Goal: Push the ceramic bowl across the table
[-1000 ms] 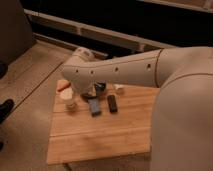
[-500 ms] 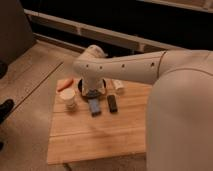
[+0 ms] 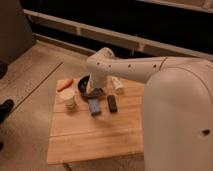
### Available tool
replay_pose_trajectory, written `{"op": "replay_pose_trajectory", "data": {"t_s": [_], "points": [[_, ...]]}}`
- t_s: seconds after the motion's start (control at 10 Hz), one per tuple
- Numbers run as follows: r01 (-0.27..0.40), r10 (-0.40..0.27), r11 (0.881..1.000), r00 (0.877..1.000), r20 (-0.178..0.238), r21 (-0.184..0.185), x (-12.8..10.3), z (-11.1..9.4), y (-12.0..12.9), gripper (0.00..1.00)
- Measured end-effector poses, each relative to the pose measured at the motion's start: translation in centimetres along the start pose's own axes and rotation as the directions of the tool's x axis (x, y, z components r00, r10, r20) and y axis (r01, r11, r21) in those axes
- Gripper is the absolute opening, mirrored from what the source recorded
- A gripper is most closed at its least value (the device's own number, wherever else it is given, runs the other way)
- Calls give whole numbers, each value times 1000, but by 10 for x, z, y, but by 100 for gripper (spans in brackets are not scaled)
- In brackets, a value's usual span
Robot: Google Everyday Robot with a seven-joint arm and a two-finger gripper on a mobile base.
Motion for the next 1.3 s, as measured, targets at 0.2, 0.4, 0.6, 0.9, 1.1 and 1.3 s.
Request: {"op": "replay_pose_trajectory", "data": {"t_s": [0.2, 0.4, 0.6, 0.9, 1.1, 1.3], "points": [[-1, 1, 1000, 1000, -1, 0, 0, 0, 0, 65], [-8, 8, 1000, 1000, -3, -4, 0, 1, -1, 65], [-81, 78, 996, 994, -70, -37, -2, 29, -9, 65], [-143, 130, 988, 977, -167, -64, -11, 65, -14, 65], [-161, 142, 984, 965, -220, -71, -18, 81, -21, 65], [-118, 88, 989, 950, -300, -84, -20, 100, -17, 65]]}}
